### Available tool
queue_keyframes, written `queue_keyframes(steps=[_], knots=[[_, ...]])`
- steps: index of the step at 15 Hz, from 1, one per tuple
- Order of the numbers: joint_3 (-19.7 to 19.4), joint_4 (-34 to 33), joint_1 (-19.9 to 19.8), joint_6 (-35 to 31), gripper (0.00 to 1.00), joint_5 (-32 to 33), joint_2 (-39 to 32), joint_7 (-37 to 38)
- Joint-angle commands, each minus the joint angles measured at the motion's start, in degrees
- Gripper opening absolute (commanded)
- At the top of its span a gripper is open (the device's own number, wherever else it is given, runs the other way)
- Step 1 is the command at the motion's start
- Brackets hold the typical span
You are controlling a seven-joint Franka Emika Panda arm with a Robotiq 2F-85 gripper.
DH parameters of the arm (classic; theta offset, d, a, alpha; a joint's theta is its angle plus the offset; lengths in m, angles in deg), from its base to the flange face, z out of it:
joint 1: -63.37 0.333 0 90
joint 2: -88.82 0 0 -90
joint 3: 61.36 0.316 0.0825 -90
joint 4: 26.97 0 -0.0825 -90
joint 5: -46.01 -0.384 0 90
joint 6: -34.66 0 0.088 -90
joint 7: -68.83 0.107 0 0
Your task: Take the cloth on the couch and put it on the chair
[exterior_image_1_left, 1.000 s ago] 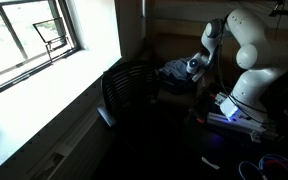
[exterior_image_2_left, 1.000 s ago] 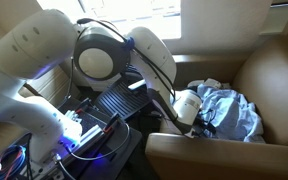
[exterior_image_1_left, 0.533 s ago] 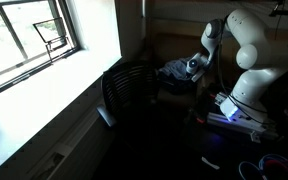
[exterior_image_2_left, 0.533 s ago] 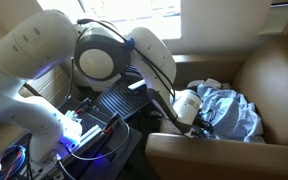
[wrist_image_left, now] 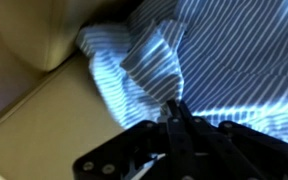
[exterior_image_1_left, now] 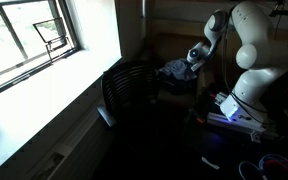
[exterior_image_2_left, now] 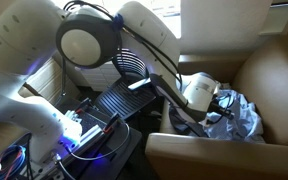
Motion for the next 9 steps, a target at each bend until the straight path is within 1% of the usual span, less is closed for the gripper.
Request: queue_keyframes(steps=[1,3,4,6,7,8,9], knots=[[5.3,1.6,-4.8,-2.0,0.0,16.0,9.8,12.7],[11.0,2.2,-9.1,-1.9,0.0,26.4,15.0,20.2],[16.2,-0.5,-12.0,-2.0,0.0,19.9,16.0,11.4],[23.1,-2.8,-16.7,-2.7,0.0,18.8,18.9,5.6],[27.6,-2.8,-19.3,-2.5,0.0,18.3,20.5,3.8],[32.3,-2.8,-21.3,-2.2,0.0,18.0,20.4,1.1],[26.6,2.6,-17.5,-2.9,0.0,18.0,19.1,1.0]])
